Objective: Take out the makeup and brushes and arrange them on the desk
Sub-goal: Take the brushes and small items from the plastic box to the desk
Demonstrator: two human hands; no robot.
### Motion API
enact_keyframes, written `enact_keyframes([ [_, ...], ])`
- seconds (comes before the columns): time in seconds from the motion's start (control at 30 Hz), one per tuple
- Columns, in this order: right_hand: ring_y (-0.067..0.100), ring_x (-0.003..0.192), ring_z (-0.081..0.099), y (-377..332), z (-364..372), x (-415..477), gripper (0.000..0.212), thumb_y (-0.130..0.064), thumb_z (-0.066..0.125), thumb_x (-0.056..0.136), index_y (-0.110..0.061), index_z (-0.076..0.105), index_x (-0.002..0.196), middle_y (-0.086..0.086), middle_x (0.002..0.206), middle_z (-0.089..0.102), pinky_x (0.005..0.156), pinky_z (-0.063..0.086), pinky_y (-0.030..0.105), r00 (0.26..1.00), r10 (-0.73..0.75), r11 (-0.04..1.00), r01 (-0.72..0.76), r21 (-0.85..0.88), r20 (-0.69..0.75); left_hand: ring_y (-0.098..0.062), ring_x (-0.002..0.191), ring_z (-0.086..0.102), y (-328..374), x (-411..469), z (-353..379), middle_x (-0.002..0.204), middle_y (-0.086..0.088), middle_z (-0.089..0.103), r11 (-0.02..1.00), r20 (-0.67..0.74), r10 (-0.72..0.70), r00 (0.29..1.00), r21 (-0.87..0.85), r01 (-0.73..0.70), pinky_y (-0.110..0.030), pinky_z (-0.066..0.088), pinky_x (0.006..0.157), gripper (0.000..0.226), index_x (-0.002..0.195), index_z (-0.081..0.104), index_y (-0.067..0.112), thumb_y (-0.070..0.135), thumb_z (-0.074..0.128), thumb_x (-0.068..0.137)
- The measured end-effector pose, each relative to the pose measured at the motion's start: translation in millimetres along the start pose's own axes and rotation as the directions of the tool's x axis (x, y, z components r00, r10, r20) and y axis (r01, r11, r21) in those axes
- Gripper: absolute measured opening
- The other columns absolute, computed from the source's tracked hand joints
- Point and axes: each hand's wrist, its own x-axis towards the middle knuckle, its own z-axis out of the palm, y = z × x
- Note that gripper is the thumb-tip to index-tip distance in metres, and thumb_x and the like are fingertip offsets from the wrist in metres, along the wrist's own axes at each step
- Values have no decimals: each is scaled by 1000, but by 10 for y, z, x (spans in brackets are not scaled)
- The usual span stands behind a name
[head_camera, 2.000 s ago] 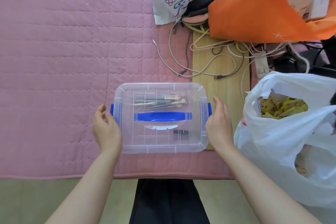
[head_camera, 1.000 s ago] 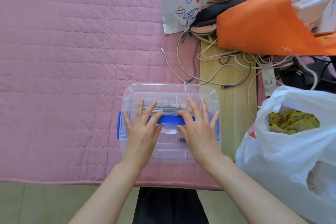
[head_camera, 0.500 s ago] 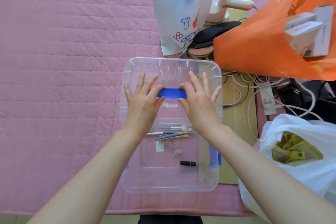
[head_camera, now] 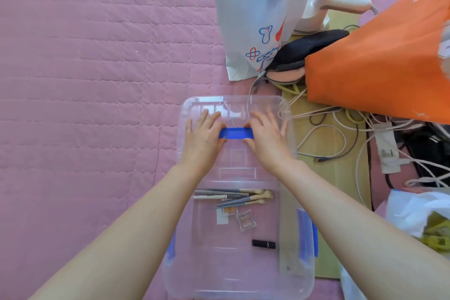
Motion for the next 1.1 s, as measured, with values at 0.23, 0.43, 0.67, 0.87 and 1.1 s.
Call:
enact_keyframes([
  [0.23,27,145,9,156,203,200,34,-25,59,90,-19,51,123,0,150,28,111,8,66,999,3,997,0,-71,41,-27,144,22,-141,208,307,148,-6,40,1000,98,-11,995,-28,14,-53,20,112,19,110,60,8,16,58,92],
  [0.43,31,144,10,167,339,303,31,-19,58,90,-21,52,121,1,150,26,110,12,67,1000,11,983,-8,-184,14,-30,139,31,-205,311,383,144,-10,43,999,114,4,993,40,-9,-54,31,104,17,103,59,8,9,62,86],
  [0.67,28,144,14,170,467,362,33,-10,54,90,-22,53,121,2,151,29,111,16,63,999,-37,980,43,-196,33,-36,124,47,-309,280,385,131,-16,53,994,110,23,994,100,-34,-49,45,85,18,91,61,4,0,68,75],
  [0.87,25,145,12,249,506,323,28,-10,49,93,-19,54,120,2,153,27,114,14,57,996,-53,994,59,-88,71,-30,134,35,-331,296,383,140,-12,45,994,140,-8,990,105,-7,-45,49,73,14,99,60,4,2,60,85],
  [1.1,26,144,17,204,376,233,34,-15,46,94,-16,51,128,4,150,33,114,20,51,997,-54,996,58,-64,63,-22,138,28,-207,224,236,148,-4,38,995,259,-92,962,59,79,-41,40,101,42,136,48,14,14,49,94],
])
